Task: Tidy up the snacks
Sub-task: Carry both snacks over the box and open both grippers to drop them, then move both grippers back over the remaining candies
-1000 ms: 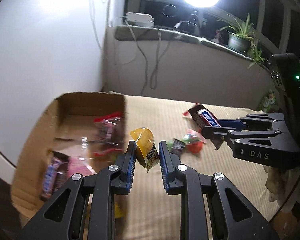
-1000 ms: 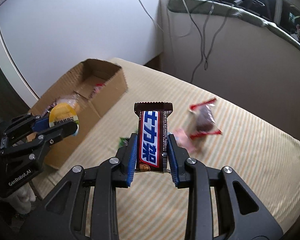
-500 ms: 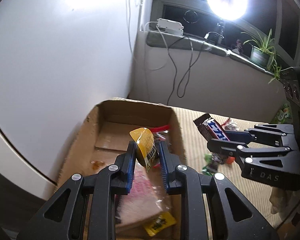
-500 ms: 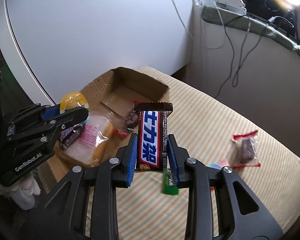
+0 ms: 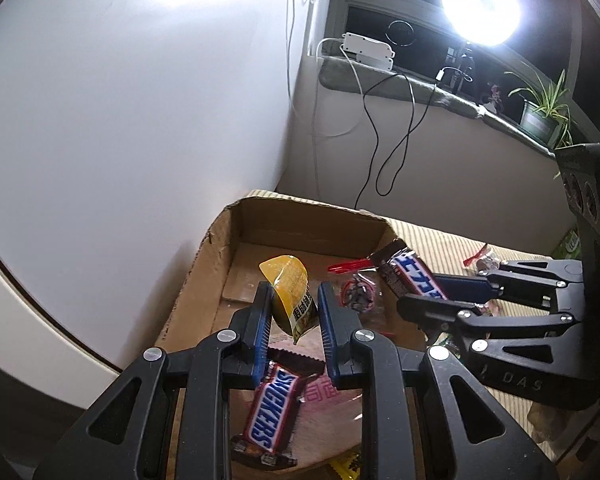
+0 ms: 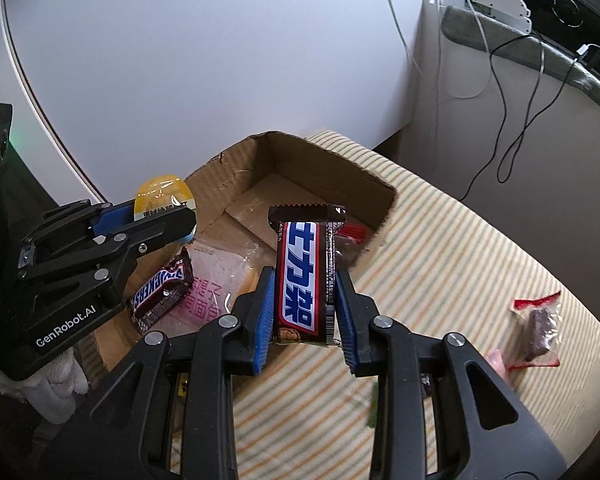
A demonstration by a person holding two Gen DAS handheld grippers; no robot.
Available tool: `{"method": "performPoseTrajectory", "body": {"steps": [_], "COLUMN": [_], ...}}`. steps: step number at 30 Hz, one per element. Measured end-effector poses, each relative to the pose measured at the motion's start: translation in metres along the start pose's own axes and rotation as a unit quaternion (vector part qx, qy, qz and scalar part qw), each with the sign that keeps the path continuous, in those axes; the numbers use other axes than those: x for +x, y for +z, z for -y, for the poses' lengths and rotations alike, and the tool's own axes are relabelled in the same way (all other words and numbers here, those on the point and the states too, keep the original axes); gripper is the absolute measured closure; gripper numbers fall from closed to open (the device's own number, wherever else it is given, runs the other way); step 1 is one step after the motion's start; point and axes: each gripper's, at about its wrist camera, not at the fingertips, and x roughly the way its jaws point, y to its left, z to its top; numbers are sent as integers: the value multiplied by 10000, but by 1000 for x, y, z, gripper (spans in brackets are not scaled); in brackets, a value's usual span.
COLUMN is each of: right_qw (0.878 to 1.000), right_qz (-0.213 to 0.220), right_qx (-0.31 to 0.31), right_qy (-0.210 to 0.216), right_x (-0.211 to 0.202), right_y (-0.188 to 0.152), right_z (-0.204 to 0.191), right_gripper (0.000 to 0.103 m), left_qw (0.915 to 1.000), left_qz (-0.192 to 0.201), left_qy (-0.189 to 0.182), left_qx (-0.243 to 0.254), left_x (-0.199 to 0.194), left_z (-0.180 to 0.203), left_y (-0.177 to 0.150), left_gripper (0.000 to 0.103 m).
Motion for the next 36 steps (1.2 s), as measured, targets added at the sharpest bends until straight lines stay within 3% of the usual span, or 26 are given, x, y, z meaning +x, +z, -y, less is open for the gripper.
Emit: {"method": "performPoseTrajectory", "body": {"steps": [8,11,13,19,27,31,36], "right_qw": [9999,10000,10000,9998,9991,9982,9969], "right_qz": [-36,-36,29,152,287,458,563], "right_qx": [-82,-81,-58,28,49,139,183], "right_qy": [68,41,2,-137,-316,-373,-515], "right_x": [8,8,5,-6,-28,-49,-69], "right_y": [4,5,6,5,-3,-14,-27], "right_z": [-9,-9,-7,3,18,33,54], "right_gripper": [73,59,44,35,34,15,14], "left_qw": [10000,10000,9999,9999,9998,9997,9991], "left_qz": [-41,-18,13,71,170,206,238], "left_qy": [64,82,110,142,39,-113,-329], "left_qx": [27,3,-6,-33,-43,-13,111], "left_x": [1,0,-1,-5,-17,-22,-27], "left_z": [-3,-3,-4,-4,8,24,50], "left_y": [0,1,2,2,0,-3,-7], "left_gripper": [78,65,65,65,65,65,65]}}
